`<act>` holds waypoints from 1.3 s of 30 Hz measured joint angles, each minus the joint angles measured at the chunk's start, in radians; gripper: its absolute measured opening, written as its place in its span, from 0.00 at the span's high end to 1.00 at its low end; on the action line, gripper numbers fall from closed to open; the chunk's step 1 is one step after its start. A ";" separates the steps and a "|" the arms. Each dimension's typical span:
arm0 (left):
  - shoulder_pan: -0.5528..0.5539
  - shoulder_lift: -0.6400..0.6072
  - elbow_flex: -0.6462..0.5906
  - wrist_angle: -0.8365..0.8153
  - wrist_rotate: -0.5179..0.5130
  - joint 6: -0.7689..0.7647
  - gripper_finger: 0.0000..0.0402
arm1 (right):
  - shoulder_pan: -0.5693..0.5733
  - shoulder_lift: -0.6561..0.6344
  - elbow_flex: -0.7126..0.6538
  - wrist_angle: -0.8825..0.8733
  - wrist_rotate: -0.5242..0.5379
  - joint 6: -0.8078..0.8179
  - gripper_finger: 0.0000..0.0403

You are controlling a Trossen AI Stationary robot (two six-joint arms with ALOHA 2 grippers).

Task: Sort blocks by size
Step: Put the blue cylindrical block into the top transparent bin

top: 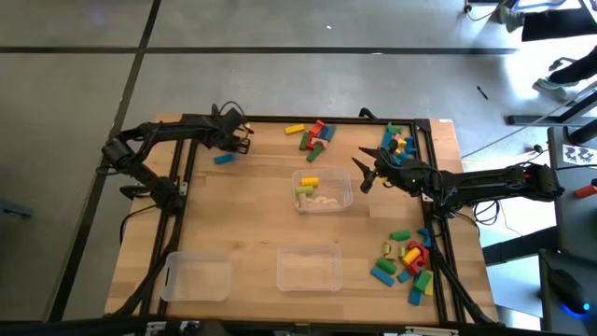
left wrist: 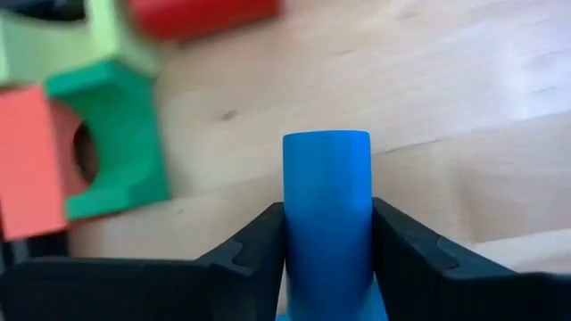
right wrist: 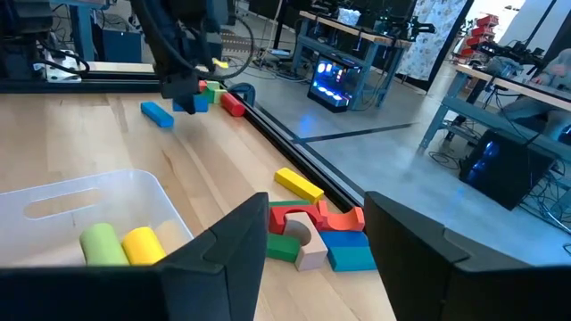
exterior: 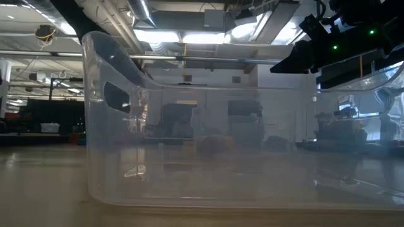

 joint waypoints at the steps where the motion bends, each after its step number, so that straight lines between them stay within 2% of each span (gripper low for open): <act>1: -0.011 0.000 0.011 0.000 0.001 0.009 0.66 | 0.000 0.000 0.000 0.000 0.000 0.000 0.54; 7: -0.094 0.000 0.074 0.014 0.023 0.020 0.65 | 0.000 0.000 0.000 0.000 0.000 0.000 0.54; 18: -0.300 -0.001 0.190 0.114 0.180 0.053 0.65 | 0.000 0.000 0.000 0.000 0.000 0.000 0.54; 26: -0.423 -0.002 0.202 0.304 0.272 0.142 0.64 | 0.000 0.000 0.000 0.000 0.000 0.000 0.54; 31: -0.482 0.009 0.202 0.429 0.277 0.194 0.64 | 0.000 0.000 0.000 0.000 0.000 0.000 0.54; 39: -0.569 0.112 0.202 0.636 0.277 0.268 0.64 | 0.000 0.000 0.000 0.000 0.000 0.000 0.54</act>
